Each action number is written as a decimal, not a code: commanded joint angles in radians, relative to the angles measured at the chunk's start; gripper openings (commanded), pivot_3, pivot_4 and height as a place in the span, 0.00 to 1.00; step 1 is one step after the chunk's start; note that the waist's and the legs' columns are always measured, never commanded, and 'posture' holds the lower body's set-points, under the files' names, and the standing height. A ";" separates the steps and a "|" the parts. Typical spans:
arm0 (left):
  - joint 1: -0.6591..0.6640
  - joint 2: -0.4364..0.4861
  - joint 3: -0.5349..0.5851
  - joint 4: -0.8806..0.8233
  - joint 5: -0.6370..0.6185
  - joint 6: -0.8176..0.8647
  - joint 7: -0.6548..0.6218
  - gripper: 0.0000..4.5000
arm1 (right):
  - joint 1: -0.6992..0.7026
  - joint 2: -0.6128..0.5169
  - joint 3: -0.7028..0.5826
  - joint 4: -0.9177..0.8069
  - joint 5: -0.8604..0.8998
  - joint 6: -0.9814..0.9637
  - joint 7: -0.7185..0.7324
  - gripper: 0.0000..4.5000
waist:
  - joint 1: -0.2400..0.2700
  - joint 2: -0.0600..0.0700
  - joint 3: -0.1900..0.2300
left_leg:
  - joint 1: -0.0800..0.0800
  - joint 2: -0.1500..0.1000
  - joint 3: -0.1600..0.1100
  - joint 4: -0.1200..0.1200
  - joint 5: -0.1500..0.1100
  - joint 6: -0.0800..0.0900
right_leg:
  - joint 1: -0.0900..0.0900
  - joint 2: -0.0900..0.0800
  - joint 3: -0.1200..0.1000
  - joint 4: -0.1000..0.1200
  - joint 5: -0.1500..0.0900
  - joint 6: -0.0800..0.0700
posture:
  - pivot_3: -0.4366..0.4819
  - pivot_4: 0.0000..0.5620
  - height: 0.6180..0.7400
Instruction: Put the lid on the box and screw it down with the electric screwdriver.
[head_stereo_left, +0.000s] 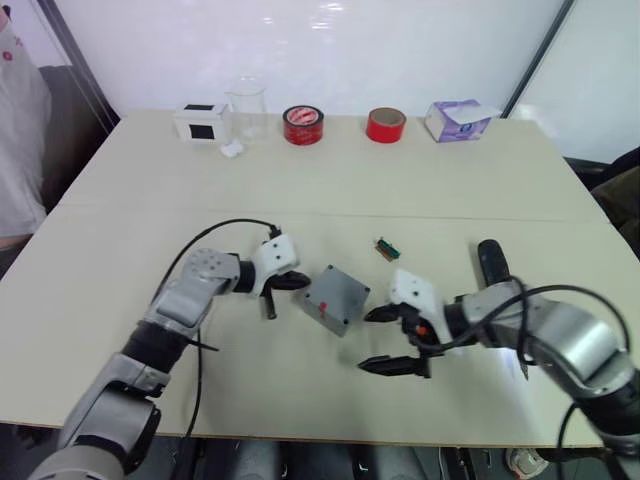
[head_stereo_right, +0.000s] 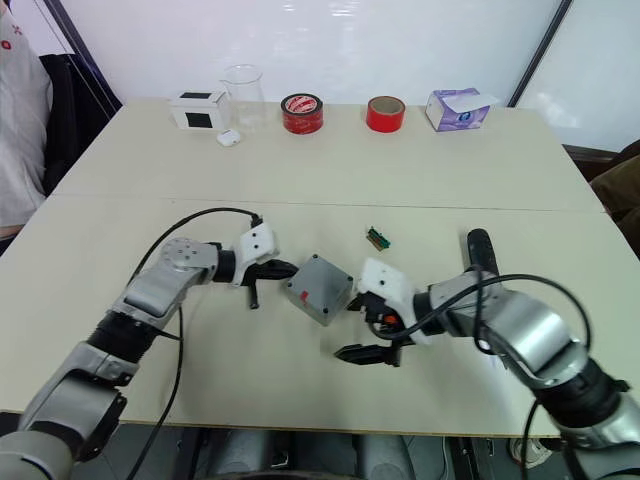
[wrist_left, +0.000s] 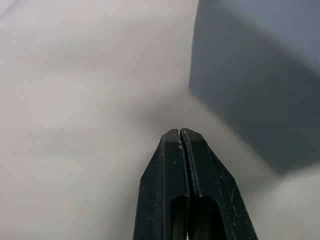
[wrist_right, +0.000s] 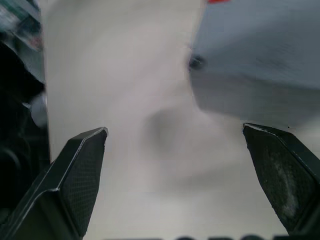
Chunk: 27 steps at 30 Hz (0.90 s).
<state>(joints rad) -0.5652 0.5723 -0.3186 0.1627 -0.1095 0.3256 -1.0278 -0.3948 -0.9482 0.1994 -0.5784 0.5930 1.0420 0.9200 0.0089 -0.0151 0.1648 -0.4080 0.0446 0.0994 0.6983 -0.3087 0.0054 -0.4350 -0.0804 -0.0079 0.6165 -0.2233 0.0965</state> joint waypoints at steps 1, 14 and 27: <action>0.076 0.059 0.044 -0.169 -0.055 0.064 -0.051 0.00 | -0.028 -0.028 -0.036 0.026 -0.044 -0.079 0.017 0.99 | -0.005 0.000 0.000 | 0.000 0.000 0.000 0.000 0.000 0.000 | 0.000 0.000 0.000 0.000 0.000 0.000 | 0.48 0.27 1.00; 0.226 0.029 0.007 -0.404 -0.089 0.212 0.023 0.00 | -0.175 0.086 0.211 0.322 -0.300 -0.403 0.195 0.99 | 0.003 0.000 0.000 | 0.000 0.000 0.001 0.000 0.000 0.000 | 0.000 0.000 0.000 0.000 0.000 0.000 | 0.48 0.27 1.00; 0.183 -0.020 0.037 -0.334 -0.089 0.170 0.072 0.00 | -0.069 0.094 0.137 0.127 -0.213 -0.233 0.188 0.99 | 0.002 0.000 0.000 | 0.001 0.000 0.001 0.000 0.000 0.000 | 0.000 0.000 0.000 0.002 0.000 0.000 | 0.48 0.27 1.00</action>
<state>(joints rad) -0.3614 0.5515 -0.2966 -0.1580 -0.1855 0.5180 -0.9405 -0.4655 -0.8585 0.3734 -0.4050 0.3577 0.8021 1.1172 0.0106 -0.0149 0.1647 -0.4074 0.0449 0.1001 0.6986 -0.3087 0.0054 -0.4350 -0.0800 -0.0080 0.6185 -0.2234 0.0964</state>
